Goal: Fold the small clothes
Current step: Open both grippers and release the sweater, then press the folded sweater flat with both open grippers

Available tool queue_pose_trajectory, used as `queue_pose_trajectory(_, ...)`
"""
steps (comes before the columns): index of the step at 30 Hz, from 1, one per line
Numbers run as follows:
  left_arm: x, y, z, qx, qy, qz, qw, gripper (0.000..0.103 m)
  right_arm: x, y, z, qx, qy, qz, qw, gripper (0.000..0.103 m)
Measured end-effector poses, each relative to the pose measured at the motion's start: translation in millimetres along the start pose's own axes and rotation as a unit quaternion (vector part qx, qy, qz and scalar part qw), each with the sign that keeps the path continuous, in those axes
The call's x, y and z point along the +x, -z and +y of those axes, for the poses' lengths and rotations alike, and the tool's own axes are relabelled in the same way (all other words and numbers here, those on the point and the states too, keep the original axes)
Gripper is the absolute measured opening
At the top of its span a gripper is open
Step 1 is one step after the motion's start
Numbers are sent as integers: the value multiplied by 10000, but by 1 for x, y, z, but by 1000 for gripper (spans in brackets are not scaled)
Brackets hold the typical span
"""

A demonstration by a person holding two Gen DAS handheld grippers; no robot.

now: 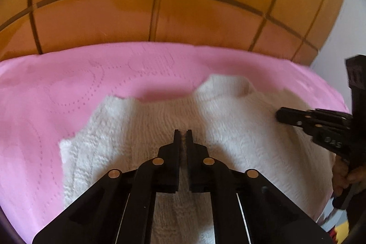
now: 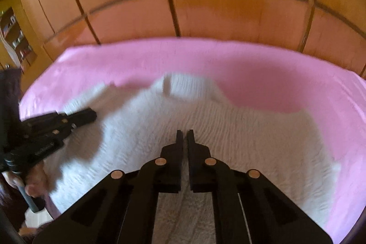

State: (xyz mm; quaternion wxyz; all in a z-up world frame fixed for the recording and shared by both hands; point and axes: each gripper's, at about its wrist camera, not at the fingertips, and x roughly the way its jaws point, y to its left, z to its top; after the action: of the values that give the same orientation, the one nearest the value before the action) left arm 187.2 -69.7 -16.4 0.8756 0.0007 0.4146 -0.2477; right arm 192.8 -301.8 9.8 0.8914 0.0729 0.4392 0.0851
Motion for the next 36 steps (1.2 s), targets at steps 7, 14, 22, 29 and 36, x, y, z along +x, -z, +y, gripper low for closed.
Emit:
queue_pose_trajectory(7, 39, -2, 4, -70, -426, 356, 9984, 4, 44, 8, -1, 1, 377, 343, 9987, 3)
queue_pose_trajectory(14, 24, 2, -1, -103, -550, 245, 9981, 7, 37, 16, -7, 284, 280, 205, 9990, 11)
queue_pose_trajectory(22, -22, 30, -22, -27, -849, -70, 9964, 18, -11, 35, 10, 337, 227, -149, 9991, 45)
queue_pose_trajectory(29, -47, 52, -26, -301, -1067, -148, 9937, 45, -36, 64, 39, 156, 185, -231, 9994, 52)
queue_pose_trajectory(36, -68, 69, -26, -454, -1153, -188, 9921, 45, -49, 90, 61, -2, 170, -217, 9996, 55)
